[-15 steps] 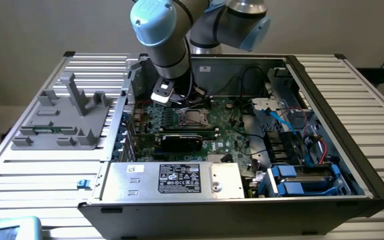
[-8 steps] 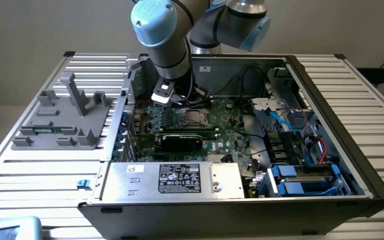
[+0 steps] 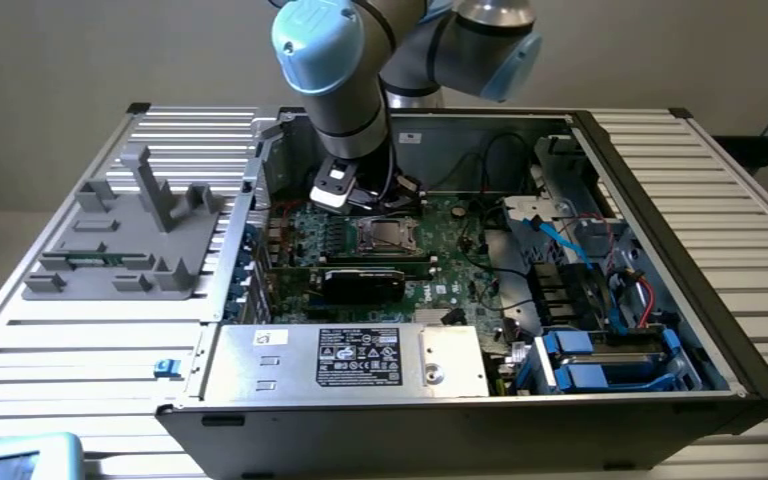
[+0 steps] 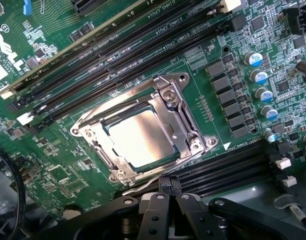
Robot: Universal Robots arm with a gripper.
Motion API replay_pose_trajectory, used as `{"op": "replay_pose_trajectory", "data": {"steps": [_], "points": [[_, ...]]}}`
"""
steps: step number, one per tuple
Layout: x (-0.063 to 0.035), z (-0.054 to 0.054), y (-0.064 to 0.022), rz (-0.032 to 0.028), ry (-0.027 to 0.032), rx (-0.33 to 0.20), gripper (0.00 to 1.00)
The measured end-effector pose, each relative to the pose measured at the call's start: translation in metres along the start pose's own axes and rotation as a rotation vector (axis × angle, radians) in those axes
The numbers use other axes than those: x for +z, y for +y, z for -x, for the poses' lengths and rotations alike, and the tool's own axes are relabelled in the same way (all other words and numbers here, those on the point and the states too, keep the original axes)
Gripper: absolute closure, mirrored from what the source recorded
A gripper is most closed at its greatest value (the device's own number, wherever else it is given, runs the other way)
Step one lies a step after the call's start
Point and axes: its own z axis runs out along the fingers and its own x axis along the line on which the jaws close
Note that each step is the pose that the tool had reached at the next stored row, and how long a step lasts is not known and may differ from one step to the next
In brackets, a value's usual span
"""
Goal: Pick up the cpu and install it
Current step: 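Install the first cpu locking lever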
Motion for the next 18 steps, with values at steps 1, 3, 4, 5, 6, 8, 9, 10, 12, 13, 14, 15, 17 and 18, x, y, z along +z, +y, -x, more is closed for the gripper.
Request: {"op": "replay_pose_trajectory", "data": {"steps": [1, 3, 4, 5, 6, 8, 9, 10, 12, 13, 14, 15, 17, 18], "points": [[0.0003, -0.0011, -0.0006, -0.0001, 0.0000, 0.000, 0.89], [0.0009, -0.0033, -0.0016, 0.0000, 0.0000, 0.000, 0.89], [0.0012, -0.0043, -0.0021, 0.0000, 0.0000, 0.000, 0.89], [0.0014, -0.0052, -0.0026, -0.0001, 0.0000, 0.000, 0.89], [0.0016, -0.0061, -0.0030, -0.0001, 0.0000, 0.000, 0.89], [0.0021, -0.0076, -0.0038, -0.0001, 0.0000, 0.000, 0.89], [0.0023, -0.0082, -0.0040, -0.0004, 0.0000, 0.000, 0.89], [0.0024, -0.0087, -0.0043, -0.0004, 0.0000, 0.000, 0.89], [0.0027, -0.0098, -0.0048, -0.0002, 0.0000, 0.000, 0.89], [0.0027, -0.0100, -0.0049, -0.0001, 0.0000, 0.000, 0.89], [0.0027, -0.0101, -0.0049, -0.0001, 0.0000, 0.000, 0.89], [0.0027, -0.0102, -0.0049, -0.0001, 0.0000, 0.000, 0.89], [0.0027, -0.0103, -0.0049, 0.0002, -0.0004, 0.001, 0.89], [0.0027, -0.0105, -0.0049, 0.0003, -0.0006, 0.001, 0.89]]}}
